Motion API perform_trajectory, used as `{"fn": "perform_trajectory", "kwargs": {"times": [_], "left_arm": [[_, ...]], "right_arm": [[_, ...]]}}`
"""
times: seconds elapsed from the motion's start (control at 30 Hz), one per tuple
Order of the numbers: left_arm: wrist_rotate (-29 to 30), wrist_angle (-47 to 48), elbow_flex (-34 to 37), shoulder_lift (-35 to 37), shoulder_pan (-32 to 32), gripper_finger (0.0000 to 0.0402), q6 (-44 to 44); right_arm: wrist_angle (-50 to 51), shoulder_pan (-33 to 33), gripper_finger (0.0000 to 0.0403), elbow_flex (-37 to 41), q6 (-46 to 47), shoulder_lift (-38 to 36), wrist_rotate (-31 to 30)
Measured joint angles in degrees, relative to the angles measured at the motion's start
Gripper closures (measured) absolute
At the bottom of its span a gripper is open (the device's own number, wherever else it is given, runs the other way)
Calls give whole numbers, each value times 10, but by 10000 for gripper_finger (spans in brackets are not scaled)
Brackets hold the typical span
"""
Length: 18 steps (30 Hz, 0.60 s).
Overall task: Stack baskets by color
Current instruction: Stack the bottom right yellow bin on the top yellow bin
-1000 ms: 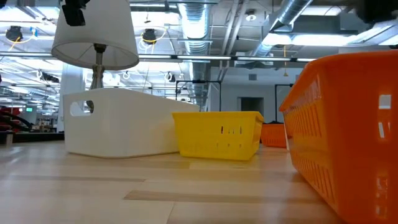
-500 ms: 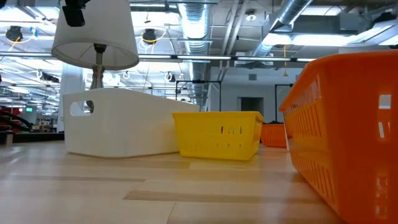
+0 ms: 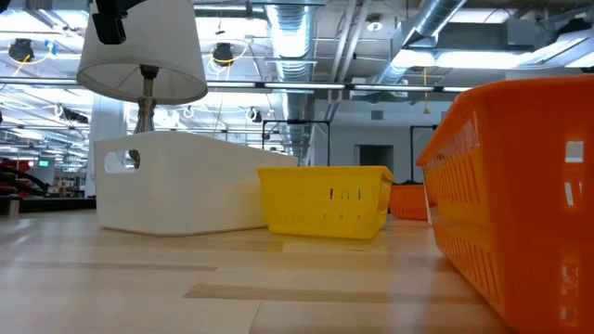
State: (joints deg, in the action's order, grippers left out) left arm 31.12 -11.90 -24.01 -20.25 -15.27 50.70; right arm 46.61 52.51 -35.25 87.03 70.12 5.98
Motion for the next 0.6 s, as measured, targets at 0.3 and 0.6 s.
{"fn": "perform_trajectory", "kwargs": {"times": [0.3, 0.6], "left_arm": [[-1, 1, 0, 0, 0, 155, 8], [8, 17, 0, 0, 0, 155, 6]], "right_arm": [[0, 0, 307, 7, 1, 7, 1], [32, -8, 394, -45, -45, 4, 18]]}}
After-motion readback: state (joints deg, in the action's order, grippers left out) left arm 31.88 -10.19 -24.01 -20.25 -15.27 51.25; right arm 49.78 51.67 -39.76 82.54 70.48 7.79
